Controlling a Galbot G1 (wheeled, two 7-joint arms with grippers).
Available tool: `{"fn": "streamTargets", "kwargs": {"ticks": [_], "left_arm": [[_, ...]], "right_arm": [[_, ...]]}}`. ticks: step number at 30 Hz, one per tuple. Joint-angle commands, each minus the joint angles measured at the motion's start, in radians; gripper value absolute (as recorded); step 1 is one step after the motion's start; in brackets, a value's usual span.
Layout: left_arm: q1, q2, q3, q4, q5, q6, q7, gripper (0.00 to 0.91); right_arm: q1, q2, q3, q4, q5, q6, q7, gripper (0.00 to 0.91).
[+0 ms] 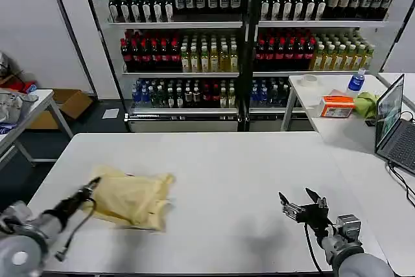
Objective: Fold and organize the clothes.
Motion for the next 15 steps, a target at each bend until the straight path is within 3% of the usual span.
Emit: {"fn": "streamTargets", "kwargs": {"ticks": [1,5,7,10,15], "left_arm": [[0.050,0.282,-0.241,-0.140,0.145,0.023,0.029,0.020],[0.070,0.176,0.098,-0.205,0.437,-0.008,0.048,0.020],[0.056,0.092,0.334,-0.157,0.650,-0.053,0.059,0.020],[0.010,0.019,0.571,-0.062,0.854,-0.116,0.063,0.020],[-0.116,-0.057,0.753,-0.034,0.938,-0.118,0.059,0.020]], "right_arm": [[0.024,-0.003,-0.010,0.000,0.004,0.003,-0.002,0.907],[0.021,0.007,-0.017,0.007,-0.006,0.004,-0.001,0.907],[0.018,0.016,-0.025,0.014,-0.019,0.004,-0.001,0.907],[0.016,0.021,-0.029,0.018,-0.029,0.006,0.000,0.907],[0.013,0.028,-0.028,0.015,-0.037,0.006,0.002,0.907]]}}
